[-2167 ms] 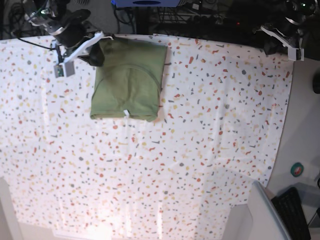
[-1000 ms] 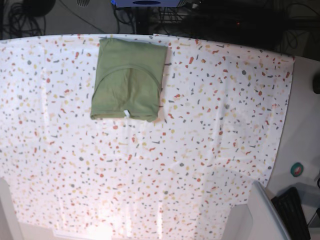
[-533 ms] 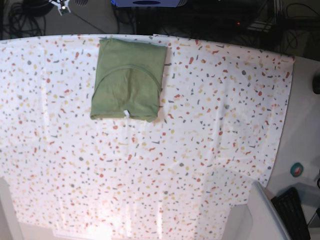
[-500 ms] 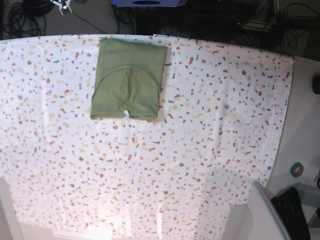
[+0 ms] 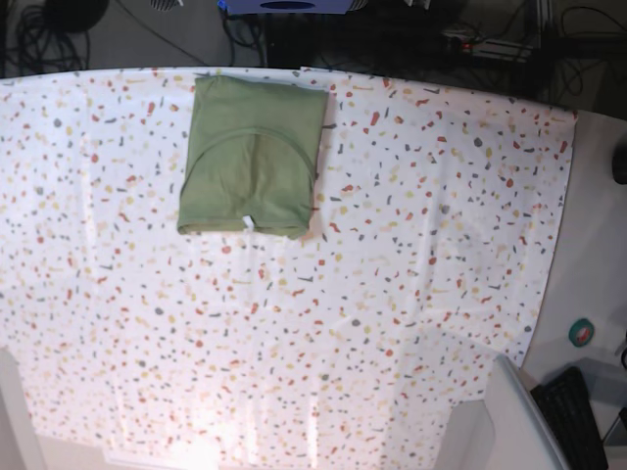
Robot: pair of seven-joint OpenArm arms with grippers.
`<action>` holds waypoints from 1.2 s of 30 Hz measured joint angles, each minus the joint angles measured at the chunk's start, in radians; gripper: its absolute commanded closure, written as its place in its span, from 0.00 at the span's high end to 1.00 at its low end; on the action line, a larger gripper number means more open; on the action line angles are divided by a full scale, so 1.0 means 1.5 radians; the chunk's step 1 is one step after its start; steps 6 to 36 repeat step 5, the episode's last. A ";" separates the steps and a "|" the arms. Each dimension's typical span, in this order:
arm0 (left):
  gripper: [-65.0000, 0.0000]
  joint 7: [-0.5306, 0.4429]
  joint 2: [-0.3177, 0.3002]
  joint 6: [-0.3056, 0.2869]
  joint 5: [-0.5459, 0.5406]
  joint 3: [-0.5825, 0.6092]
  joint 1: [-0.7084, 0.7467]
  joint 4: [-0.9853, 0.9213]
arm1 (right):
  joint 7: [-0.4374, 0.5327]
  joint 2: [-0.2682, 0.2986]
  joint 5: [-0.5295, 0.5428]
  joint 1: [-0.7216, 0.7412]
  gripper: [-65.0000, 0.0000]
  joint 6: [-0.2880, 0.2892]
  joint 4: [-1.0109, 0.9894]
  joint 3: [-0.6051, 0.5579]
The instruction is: Layout the t-shirt on the table in an organized manner, then fold the t-shirt properly
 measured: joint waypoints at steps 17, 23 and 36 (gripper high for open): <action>0.00 -0.003 0.001 0.034 0.003 0.004 -0.024 0.004 | 0.003 -0.002 0.000 0.007 0.00 0.000 0.001 0.000; 0.00 -0.003 0.001 0.034 0.003 0.004 -0.024 0.004 | 0.003 -0.002 0.000 0.007 0.00 0.000 0.001 0.000; 0.00 -0.003 0.001 0.034 0.003 0.004 -0.024 0.004 | 0.003 -0.002 0.000 0.007 0.00 0.000 0.001 0.000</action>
